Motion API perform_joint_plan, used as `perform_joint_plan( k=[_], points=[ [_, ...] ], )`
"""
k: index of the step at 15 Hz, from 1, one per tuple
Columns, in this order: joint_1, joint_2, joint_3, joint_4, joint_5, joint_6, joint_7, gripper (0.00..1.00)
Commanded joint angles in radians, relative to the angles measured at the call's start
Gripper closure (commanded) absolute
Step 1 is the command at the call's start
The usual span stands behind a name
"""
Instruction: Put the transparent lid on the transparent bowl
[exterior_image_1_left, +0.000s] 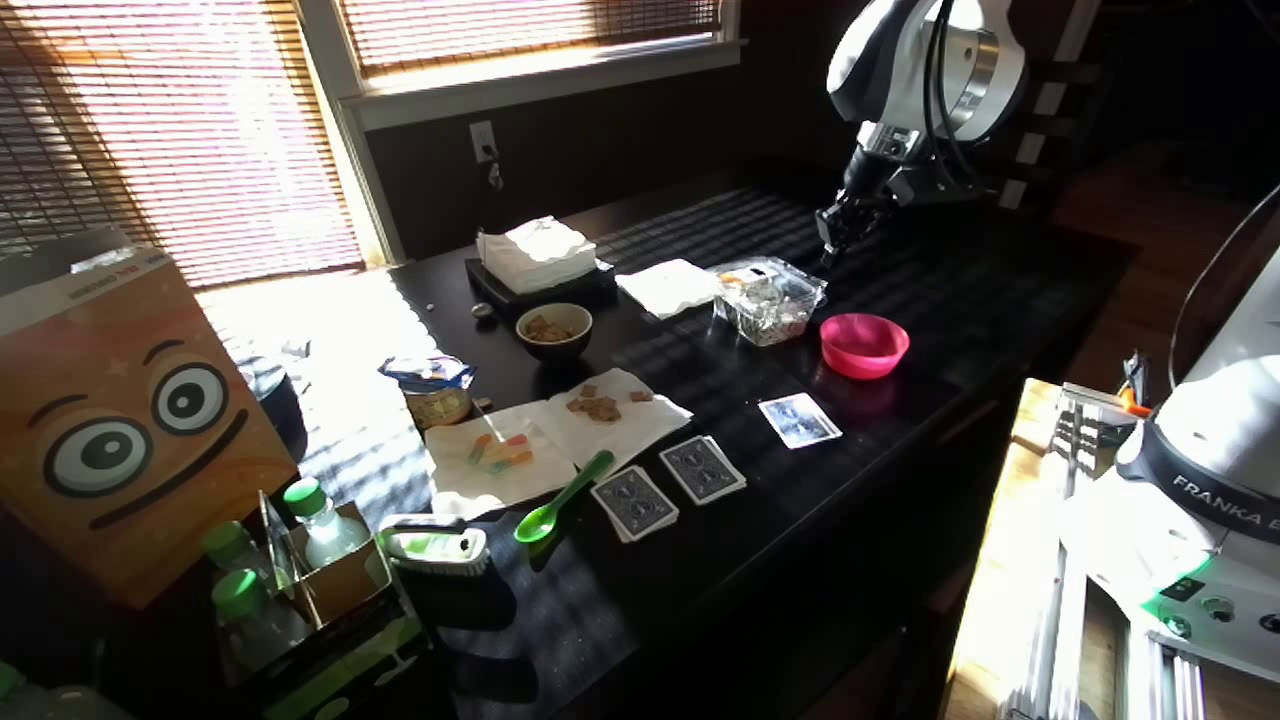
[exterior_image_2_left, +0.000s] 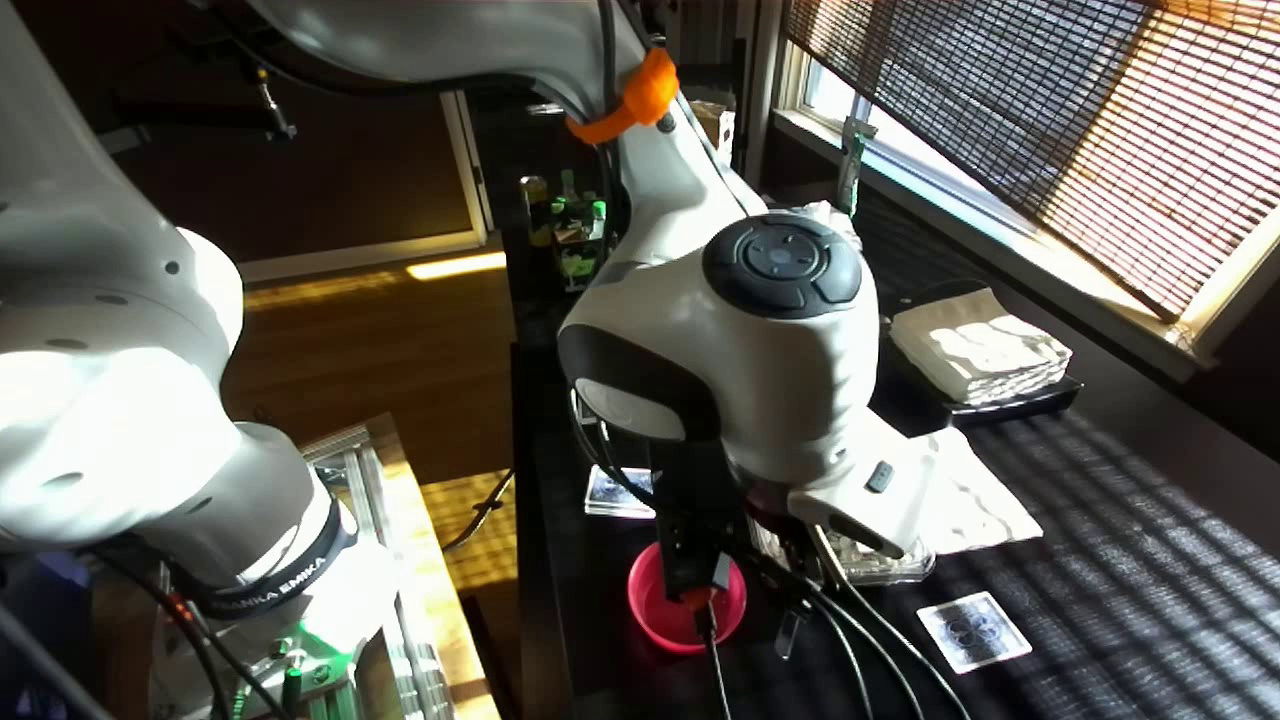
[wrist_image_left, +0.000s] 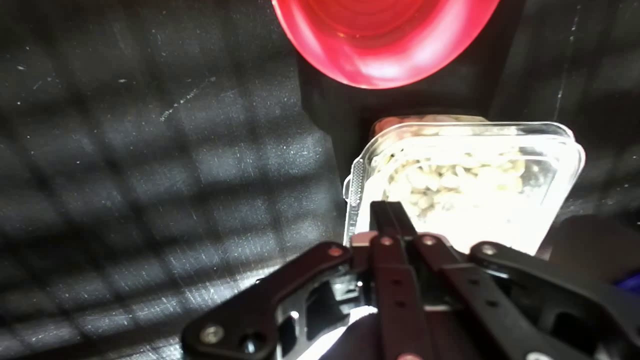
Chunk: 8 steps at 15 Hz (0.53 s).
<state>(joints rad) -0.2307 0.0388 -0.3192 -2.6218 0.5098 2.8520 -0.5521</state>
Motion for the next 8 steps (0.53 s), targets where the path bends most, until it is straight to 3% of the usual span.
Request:
perform_joint_plan(
  k=[1,8],
  points=[
    [0.007,-0.068,0.001,-0.033,-0.059,-0.056,0.052,1.0],
    [0.025,-0.028,0.036,-0.012,-0.043,-0.056,0.07,1.0]
  ],
)
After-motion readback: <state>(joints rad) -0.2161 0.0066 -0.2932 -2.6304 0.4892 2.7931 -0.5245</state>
